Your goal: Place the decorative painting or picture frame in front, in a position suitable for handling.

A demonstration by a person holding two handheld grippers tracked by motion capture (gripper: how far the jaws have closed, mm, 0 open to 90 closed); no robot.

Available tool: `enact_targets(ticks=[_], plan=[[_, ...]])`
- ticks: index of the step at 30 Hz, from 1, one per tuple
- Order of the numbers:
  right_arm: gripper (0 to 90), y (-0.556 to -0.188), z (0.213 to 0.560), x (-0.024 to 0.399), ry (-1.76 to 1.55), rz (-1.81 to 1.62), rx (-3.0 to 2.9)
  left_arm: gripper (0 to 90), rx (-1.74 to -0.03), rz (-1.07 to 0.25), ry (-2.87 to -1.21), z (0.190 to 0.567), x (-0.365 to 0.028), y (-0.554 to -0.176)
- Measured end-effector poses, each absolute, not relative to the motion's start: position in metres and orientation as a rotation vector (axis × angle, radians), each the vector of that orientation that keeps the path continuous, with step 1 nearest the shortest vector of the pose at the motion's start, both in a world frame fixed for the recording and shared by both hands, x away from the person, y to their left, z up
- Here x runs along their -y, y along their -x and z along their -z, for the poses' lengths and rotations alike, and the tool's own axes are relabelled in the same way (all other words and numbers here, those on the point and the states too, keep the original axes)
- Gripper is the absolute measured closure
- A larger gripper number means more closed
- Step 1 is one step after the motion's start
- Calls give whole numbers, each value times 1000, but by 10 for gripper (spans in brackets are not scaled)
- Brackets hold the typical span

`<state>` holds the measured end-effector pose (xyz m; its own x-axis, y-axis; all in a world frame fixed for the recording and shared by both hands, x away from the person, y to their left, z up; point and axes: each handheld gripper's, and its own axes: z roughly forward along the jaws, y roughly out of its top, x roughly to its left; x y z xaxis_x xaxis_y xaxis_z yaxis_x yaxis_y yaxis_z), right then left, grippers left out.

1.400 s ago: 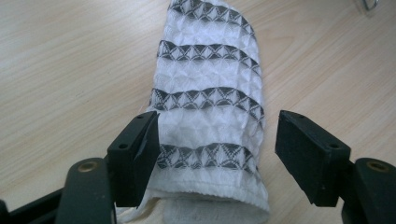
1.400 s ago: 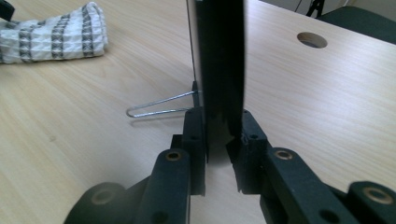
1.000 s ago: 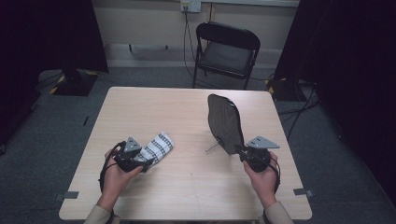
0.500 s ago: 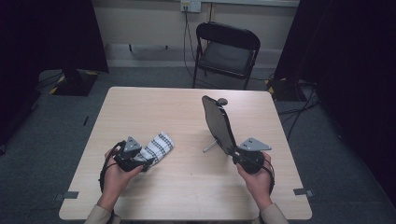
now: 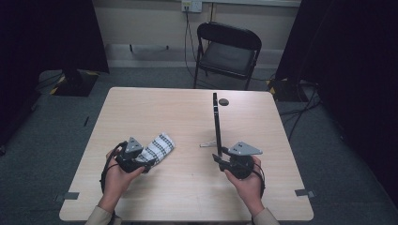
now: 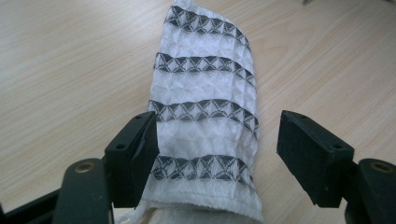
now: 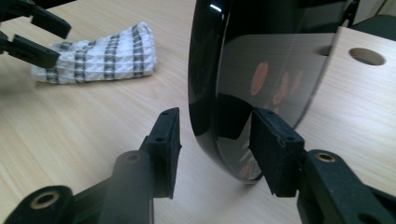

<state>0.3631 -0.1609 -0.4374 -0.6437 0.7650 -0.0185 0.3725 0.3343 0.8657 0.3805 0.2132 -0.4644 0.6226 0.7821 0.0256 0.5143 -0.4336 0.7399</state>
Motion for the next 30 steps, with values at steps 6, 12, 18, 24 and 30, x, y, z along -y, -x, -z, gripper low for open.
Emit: enact_targets(ticks=[6,12,18,24,30], plan=[[509,-364,443,143,-969,-1255,-2216,287,-1007,-477,-2123,463,-213,-380],[495,-365,449,126,-939,-1267,-2253,286,-1003,-477,-2122,463,-213,-380],[465,-372,454,106,-890,-1258,-2280,286,-1003,-474,-2116,462,-212,-380],[426,-387,453,87,-872,-1253,-2288,286,-1009,-474,-2111,462,-214,-381],[420,-400,454,67,-829,-1255,-2313,284,-1017,-465,-2102,462,-216,-381]])
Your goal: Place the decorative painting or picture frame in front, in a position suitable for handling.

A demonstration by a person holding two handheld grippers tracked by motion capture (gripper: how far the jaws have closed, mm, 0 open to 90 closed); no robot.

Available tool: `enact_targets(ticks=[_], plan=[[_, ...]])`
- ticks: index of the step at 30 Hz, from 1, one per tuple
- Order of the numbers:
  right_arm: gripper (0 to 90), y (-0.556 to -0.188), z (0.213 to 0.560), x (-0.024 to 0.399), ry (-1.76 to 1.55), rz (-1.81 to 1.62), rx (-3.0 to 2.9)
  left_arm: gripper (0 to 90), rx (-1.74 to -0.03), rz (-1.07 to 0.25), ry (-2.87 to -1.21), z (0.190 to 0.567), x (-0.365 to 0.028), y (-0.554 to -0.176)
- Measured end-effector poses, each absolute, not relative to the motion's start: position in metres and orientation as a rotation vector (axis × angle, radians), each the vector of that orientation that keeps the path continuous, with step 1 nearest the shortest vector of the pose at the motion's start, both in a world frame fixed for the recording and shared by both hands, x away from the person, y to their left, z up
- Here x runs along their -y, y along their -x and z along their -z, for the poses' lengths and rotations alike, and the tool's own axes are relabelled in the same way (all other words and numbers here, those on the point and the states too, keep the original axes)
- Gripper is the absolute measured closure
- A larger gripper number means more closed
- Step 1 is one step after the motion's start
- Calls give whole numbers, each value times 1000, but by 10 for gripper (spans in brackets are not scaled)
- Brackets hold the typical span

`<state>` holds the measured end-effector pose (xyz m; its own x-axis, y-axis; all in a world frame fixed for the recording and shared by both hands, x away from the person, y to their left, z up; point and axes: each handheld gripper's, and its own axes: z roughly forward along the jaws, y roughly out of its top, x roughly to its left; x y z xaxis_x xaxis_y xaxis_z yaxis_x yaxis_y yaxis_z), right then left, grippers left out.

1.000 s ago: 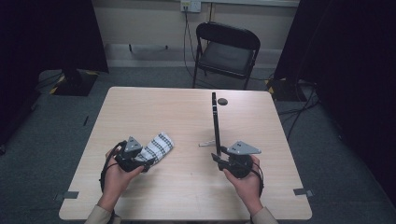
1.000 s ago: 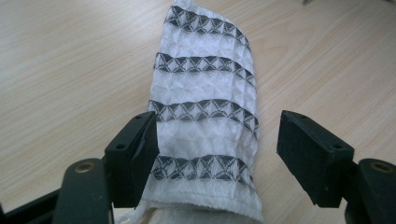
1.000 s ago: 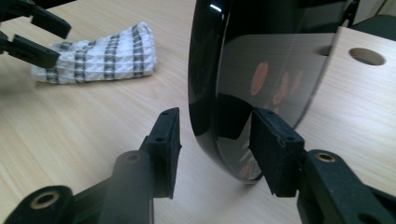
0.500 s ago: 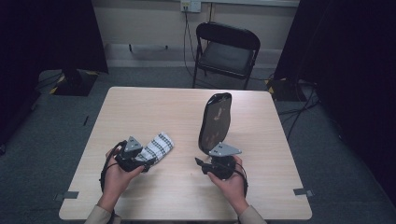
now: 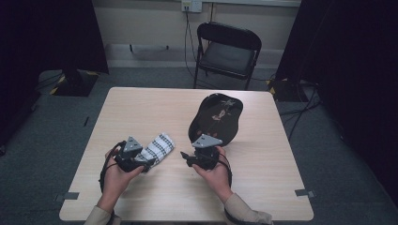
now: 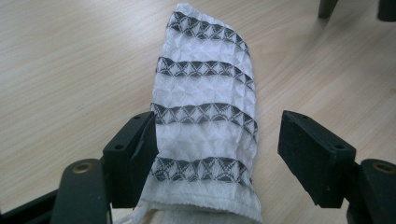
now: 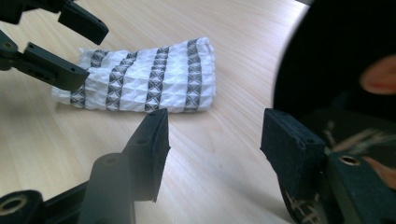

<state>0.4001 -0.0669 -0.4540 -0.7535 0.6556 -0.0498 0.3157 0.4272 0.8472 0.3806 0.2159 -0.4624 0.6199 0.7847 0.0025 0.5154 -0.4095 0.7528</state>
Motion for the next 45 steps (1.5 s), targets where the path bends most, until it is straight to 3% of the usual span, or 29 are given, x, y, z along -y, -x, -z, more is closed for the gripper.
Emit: enact_targets(ticks=[10,22,34,45], plan=[[412,-426,460,51,-810,-1201,-2352,280,-1016,-470,-2102,462,-219,-380],[400,-383,468,95,-853,-1254,-2340,265,-1015,-461,-2121,460,-213,-379],[368,-383,460,121,-907,-1244,-2288,262,-1005,-463,-2119,459,-211,-378],[351,-404,464,94,-871,-1241,-2303,262,-983,-454,-2112,457,-206,-378]])
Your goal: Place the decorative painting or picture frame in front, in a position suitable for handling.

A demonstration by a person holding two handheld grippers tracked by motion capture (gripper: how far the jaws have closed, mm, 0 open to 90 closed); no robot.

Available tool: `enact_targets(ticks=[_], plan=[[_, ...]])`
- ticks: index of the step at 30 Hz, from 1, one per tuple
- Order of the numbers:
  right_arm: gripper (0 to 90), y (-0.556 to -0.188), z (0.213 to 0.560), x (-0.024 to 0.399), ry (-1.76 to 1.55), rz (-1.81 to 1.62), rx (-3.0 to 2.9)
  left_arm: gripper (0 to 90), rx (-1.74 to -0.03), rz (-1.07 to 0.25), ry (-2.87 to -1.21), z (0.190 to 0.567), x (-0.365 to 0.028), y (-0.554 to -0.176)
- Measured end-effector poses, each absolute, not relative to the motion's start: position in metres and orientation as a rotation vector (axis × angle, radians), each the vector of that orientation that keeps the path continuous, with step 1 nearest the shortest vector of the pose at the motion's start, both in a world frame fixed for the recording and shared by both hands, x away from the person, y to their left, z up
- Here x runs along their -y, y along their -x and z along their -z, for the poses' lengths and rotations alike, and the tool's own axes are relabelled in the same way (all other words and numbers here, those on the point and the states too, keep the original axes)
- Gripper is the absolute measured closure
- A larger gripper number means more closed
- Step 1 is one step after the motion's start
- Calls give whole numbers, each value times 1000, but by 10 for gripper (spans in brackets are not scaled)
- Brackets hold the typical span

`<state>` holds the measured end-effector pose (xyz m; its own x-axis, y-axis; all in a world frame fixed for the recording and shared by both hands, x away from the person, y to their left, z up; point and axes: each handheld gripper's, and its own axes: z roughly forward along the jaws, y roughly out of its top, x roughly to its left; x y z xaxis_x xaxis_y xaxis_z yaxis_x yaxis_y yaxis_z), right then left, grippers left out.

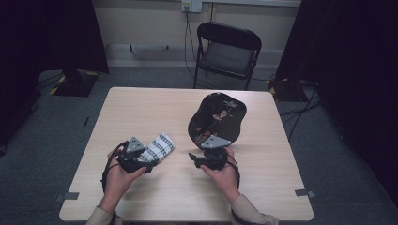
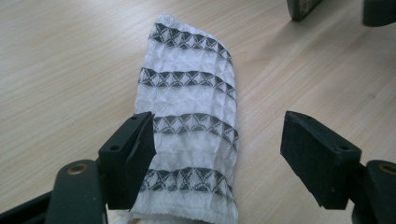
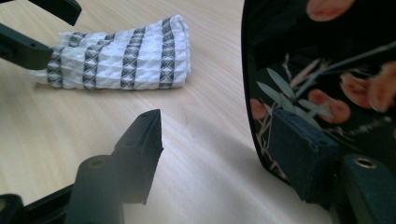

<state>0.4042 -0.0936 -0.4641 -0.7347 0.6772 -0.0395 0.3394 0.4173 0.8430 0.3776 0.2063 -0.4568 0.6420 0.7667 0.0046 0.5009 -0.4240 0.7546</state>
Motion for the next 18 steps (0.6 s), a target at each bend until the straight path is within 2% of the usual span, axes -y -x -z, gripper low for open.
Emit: enact_targets(ticks=[12,18], plan=[[327,-436,468,59,-826,-1178,-2328,262,-991,-458,-2101,457,-210,-378],[324,-435,472,68,-832,-1188,-2352,261,-1000,-453,-2101,458,-211,-378]])
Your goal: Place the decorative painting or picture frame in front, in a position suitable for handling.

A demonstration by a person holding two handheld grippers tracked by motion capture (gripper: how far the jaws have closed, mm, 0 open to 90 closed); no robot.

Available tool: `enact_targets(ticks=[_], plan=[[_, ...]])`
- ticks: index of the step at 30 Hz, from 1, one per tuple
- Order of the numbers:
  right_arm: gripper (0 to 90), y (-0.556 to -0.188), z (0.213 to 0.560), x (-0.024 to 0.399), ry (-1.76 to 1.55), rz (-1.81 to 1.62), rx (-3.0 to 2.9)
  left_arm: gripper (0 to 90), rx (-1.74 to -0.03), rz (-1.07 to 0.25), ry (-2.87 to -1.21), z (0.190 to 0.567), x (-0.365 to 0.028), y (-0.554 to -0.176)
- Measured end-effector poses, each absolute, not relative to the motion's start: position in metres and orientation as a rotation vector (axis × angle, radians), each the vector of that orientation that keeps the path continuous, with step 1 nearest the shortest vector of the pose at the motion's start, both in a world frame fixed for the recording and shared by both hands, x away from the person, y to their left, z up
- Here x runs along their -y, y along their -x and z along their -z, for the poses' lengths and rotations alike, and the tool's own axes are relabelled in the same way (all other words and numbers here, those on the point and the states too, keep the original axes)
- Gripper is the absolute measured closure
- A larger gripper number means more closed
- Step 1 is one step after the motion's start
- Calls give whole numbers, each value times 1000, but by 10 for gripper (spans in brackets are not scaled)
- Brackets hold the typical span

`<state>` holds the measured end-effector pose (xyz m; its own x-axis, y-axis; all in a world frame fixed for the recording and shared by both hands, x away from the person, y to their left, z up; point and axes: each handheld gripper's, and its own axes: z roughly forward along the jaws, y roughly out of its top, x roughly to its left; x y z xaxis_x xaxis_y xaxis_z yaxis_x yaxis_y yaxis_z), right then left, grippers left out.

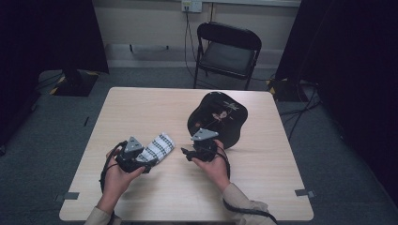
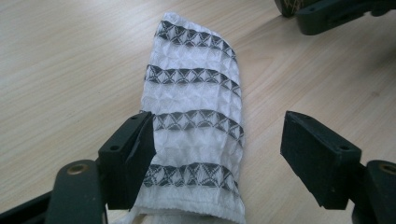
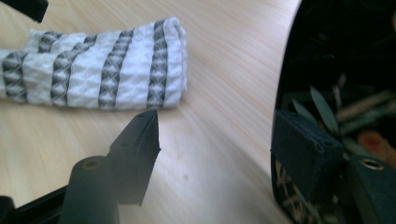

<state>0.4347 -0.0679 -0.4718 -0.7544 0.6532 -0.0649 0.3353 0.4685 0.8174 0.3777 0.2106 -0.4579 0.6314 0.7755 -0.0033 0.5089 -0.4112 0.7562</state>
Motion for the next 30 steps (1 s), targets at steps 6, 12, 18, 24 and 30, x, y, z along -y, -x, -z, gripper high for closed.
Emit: enact_targets(ticks=[6,12,18,24,30], plan=[[322,-417,473,105,-891,-1204,-2325,260,-997,-461,-2104,456,-211,-378],[306,-404,470,152,-983,-1187,-2274,258,-993,-450,-2113,457,-206,-379],[293,-407,466,188,-1057,-1148,-2216,259,-989,-440,-2122,460,-199,-380],[286,-423,462,205,-1084,-1140,-2176,259,-981,-446,-2128,460,-201,-381],[284,-431,459,211,-1075,-1128,-2172,259,-989,-446,-2121,459,-203,-381]])
